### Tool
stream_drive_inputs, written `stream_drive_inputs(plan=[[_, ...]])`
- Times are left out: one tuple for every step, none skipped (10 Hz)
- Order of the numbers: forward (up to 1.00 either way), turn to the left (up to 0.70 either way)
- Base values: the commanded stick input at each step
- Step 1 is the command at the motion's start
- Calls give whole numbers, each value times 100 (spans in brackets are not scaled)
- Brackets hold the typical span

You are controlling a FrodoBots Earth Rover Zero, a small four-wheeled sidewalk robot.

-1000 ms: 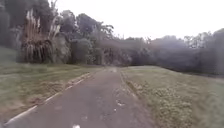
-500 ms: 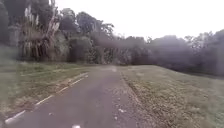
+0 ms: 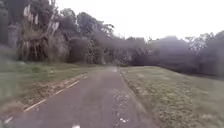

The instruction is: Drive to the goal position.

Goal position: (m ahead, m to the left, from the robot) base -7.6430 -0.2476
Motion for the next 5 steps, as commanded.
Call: stream_drive_inputs(plan=[[0, 0], [0, 0], [0, 0], [0, 0], [0, 0]])
